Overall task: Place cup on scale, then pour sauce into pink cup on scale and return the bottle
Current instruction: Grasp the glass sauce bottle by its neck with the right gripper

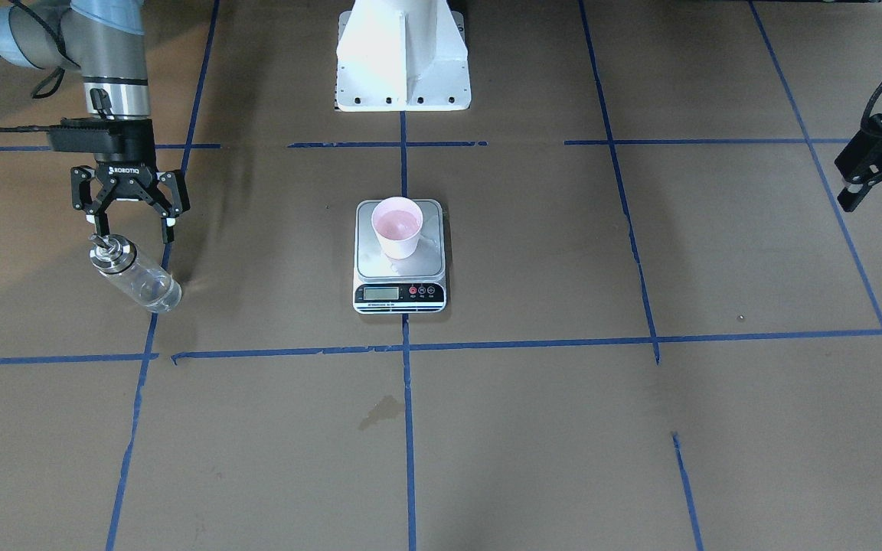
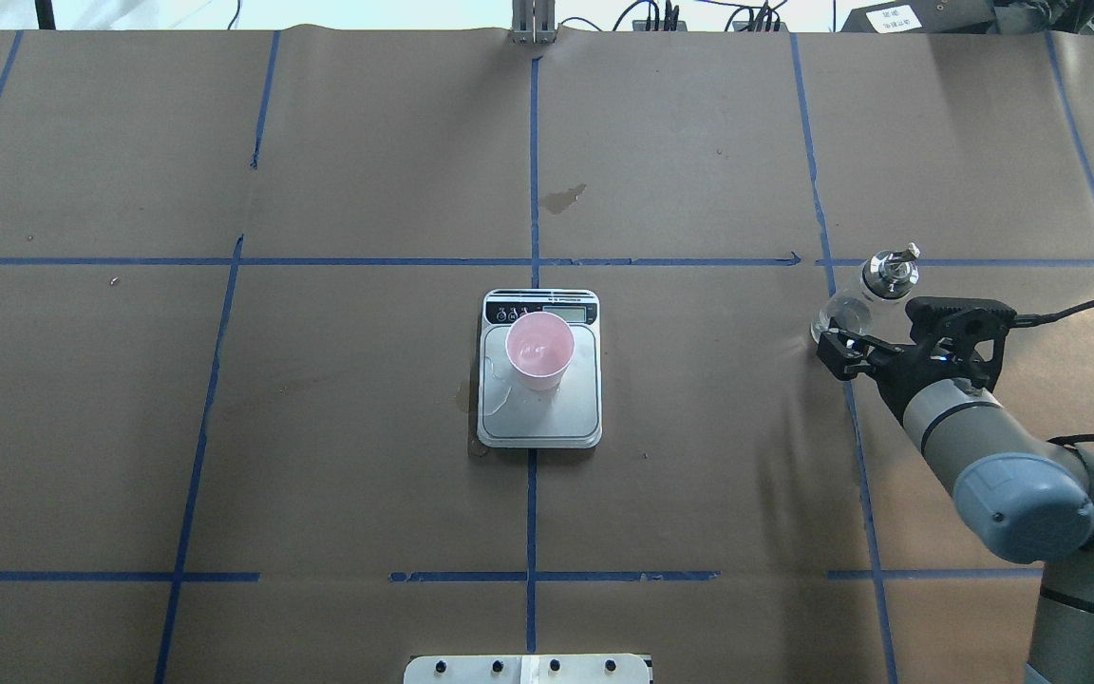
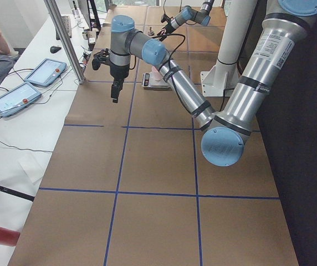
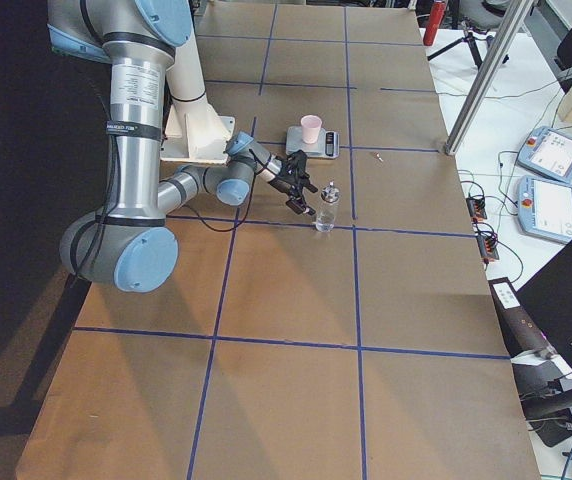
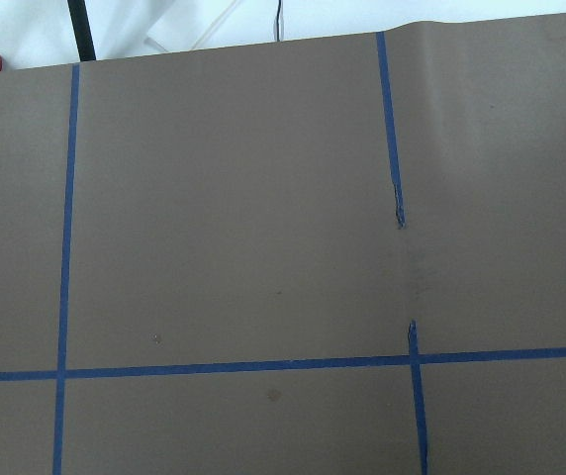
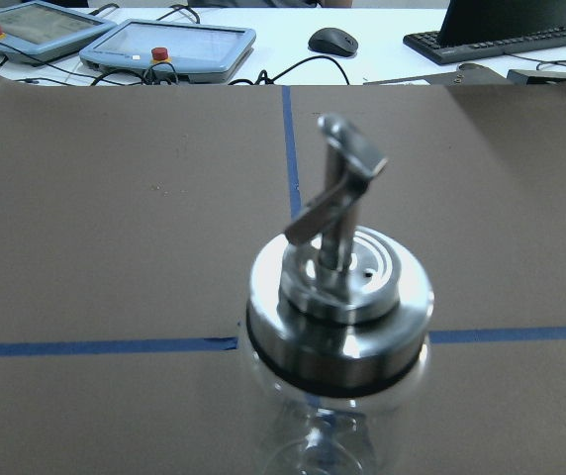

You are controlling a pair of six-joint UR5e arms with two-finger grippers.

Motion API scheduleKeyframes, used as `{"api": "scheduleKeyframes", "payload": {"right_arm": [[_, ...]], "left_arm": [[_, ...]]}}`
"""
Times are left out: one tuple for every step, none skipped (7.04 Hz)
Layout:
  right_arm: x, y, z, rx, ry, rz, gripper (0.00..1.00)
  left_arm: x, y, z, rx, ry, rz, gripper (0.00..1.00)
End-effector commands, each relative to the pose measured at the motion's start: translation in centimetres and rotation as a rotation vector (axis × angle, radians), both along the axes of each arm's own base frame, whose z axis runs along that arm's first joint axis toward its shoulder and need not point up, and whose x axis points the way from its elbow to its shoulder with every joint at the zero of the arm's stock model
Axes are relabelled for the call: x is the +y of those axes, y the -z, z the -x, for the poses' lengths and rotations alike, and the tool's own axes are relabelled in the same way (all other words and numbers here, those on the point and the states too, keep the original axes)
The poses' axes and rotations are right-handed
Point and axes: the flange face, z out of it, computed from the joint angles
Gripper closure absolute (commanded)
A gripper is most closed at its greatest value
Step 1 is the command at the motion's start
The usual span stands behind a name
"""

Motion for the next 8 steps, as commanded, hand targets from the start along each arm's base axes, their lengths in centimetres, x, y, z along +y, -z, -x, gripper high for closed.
{"api": "scheduleKeyframes", "payload": {"right_arm": [[-0.9, -0.8, 3.5, 0.04, -0.03, -0.042, 0.01], [-1.1, -1.7, 3.9, 0.061, -0.033, -0.041, 0.0], [-1.3, -2.7, 3.8, 0.089, -0.04, -0.045, 0.0], [-1.4, -3.3, 3.7, 0.117, -0.047, -0.055, 0.0], [-1.5, -3.3, 3.9, 0.119, -0.053, -0.061, 0.0], [-1.7, -3.3, 3.8, 0.123, -0.057, -0.062, 0.0], [-2.3, -3.4, 3.3, 0.127, -0.068, -0.061, 0.0], [-2.7, -3.5, 3.0, 0.142, -0.071, -0.065, 0.0]], "left_arm": [[-0.5, -0.4, -0.2, -0.003, -0.002, 0.01, 0.0], [-0.6, -0.2, -0.4, -0.001, -0.004, 0.008, 0.0], [-0.9, -0.3, -0.4, -0.001, -0.005, 0.012, 0.0], [-0.9, -0.3, -0.4, -0.001, -0.005, 0.011, 0.0], [-0.9, -0.3, -0.4, -0.001, -0.005, 0.011, 0.0], [-0.9, -0.3, -0.4, -0.001, -0.004, 0.013, 0.0], [-0.9, -0.3, -0.4, 0.002, -0.004, 0.013, 0.0], [-0.9, -0.2, -0.4, 0.005, -0.005, 0.013, 0.0]]}}
